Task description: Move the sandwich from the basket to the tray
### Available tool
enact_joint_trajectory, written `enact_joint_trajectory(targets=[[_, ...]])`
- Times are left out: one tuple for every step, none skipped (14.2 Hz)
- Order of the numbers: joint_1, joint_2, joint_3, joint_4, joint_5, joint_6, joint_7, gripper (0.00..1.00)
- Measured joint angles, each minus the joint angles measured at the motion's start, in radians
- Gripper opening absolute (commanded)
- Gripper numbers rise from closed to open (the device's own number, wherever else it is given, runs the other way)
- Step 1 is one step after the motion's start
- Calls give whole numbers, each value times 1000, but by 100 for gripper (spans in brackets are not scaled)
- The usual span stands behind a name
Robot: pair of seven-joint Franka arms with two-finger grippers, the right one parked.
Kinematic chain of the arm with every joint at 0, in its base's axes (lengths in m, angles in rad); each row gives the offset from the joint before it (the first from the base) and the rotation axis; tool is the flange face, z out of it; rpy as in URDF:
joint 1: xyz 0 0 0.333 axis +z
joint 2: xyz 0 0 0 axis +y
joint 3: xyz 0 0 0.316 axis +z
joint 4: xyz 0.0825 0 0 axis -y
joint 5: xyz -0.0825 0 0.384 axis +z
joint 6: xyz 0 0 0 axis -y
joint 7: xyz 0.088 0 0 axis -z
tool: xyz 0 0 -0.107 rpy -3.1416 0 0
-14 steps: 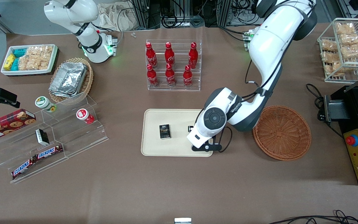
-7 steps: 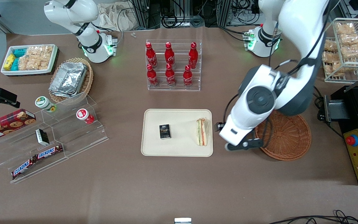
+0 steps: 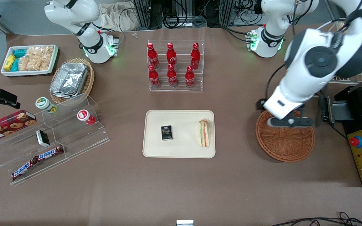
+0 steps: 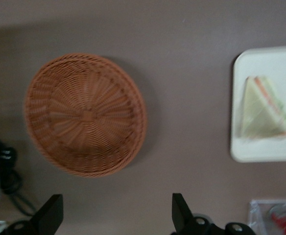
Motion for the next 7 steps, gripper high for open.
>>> enact_joint_trajectory(targets=[[34, -11, 1, 1, 0, -22, 80, 100], [64, -15, 2, 8, 0, -41, 141, 100], [88, -14, 3, 25, 0, -58, 180, 100], [105, -11, 3, 49, -2, -72, 198, 100], [118, -4, 3, 79, -2, -92, 211, 100], [125, 7, 3, 113, -3, -117, 226, 100], [128, 20, 3, 148, -4, -139, 243, 100]])
